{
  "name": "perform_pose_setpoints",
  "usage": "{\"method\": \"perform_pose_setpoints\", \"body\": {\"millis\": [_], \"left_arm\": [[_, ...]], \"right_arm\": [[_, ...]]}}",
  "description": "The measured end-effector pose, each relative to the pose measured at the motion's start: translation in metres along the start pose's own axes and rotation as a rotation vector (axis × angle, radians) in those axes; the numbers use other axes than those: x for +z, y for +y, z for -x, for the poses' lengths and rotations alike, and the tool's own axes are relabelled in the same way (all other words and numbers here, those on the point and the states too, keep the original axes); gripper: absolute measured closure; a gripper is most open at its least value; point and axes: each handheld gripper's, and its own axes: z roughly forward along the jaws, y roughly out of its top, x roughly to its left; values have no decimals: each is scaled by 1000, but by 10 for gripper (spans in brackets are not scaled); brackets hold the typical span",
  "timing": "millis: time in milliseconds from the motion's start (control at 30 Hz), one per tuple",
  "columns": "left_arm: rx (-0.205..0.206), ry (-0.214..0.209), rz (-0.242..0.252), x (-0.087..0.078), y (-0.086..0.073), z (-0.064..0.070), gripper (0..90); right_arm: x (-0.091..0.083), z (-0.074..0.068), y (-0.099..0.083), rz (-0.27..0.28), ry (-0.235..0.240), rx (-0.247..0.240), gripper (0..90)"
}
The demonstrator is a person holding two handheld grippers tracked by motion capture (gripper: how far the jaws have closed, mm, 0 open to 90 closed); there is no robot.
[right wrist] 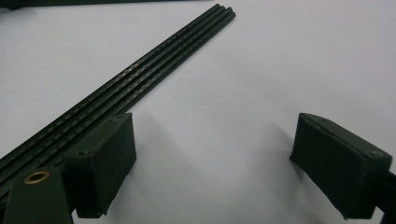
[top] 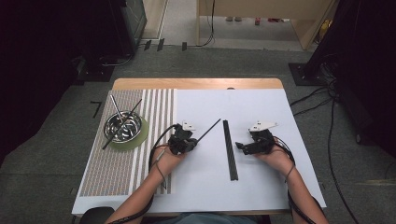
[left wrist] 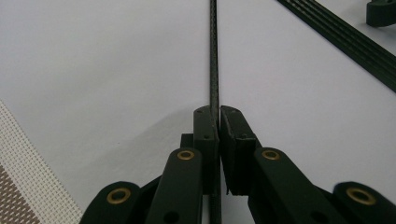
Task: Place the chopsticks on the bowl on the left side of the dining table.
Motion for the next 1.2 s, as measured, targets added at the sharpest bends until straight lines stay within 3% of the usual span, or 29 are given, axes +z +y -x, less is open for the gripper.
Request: {"method": "perform_pose_setpoints", "body": {"millis": [200, 333, 367, 400, 433, 633, 1200], "left_arm": [[6, -32, 31, 1, -4, -4, 863], [16, -20, 19, 0, -3, -3, 869], [-16, -52, 16, 0, -3, -7, 872], [-16, -52, 16, 0, -3, -7, 873], [-54, -82, 15, 0, -2, -12, 876], [-35, -71, 6, -1, 0, -10, 877], [-60, -89, 37, -24, 7, -24, 877]], "right_arm": [[0, 0, 0, 0, 0, -1, 133], [0, 0, 0, -1, 0, 0, 133], [0, 0, 0, 0, 0, -1, 133], [0, 0, 0, 0, 0, -1, 133], [0, 0, 0, 0, 0, 0, 133], [0, 0, 0, 0, 0, -1, 133], [0, 0, 0, 1, 0, 1, 133]]}}
